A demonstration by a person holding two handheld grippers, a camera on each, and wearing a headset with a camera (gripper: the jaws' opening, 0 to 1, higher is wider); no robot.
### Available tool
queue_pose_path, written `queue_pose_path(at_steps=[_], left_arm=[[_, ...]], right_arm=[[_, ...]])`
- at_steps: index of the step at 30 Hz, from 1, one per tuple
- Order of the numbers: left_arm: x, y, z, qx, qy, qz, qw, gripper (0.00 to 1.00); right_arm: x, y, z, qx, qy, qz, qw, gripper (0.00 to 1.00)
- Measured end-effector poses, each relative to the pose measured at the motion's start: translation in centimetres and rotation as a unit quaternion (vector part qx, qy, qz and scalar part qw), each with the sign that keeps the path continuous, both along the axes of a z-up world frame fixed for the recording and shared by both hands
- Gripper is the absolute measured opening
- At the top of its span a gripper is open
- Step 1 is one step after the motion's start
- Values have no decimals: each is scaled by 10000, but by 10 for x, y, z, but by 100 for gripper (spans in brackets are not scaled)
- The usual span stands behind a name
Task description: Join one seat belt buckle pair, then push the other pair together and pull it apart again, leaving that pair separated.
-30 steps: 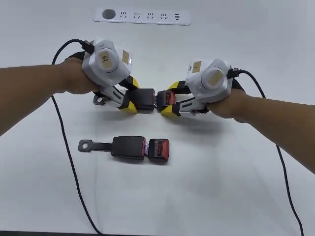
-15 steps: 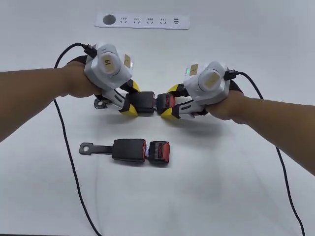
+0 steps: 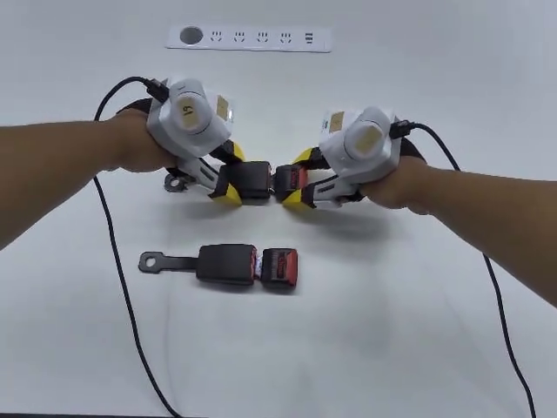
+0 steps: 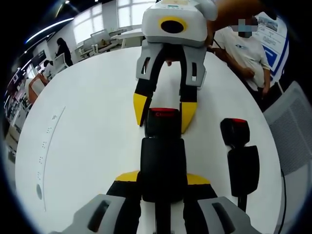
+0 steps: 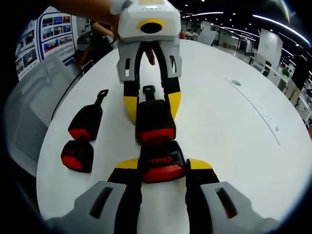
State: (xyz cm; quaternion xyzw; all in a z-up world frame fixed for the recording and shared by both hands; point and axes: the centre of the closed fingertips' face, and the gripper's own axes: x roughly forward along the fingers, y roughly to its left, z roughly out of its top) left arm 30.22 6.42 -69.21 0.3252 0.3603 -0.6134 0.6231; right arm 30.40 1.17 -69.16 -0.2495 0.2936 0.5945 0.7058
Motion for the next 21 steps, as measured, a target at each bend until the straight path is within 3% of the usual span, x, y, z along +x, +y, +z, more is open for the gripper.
queue_pose_path(at_steps=[13,21], left_arm=[[1,3,-2,136,-16,-84,9999,33],[1,4,-4,163,-13,-142,9998,33]], right_arm=[[-4,-2,0,-70,-7,-55,10000,32],[-1,-15,0,-82,-4,-51,10000,32]])
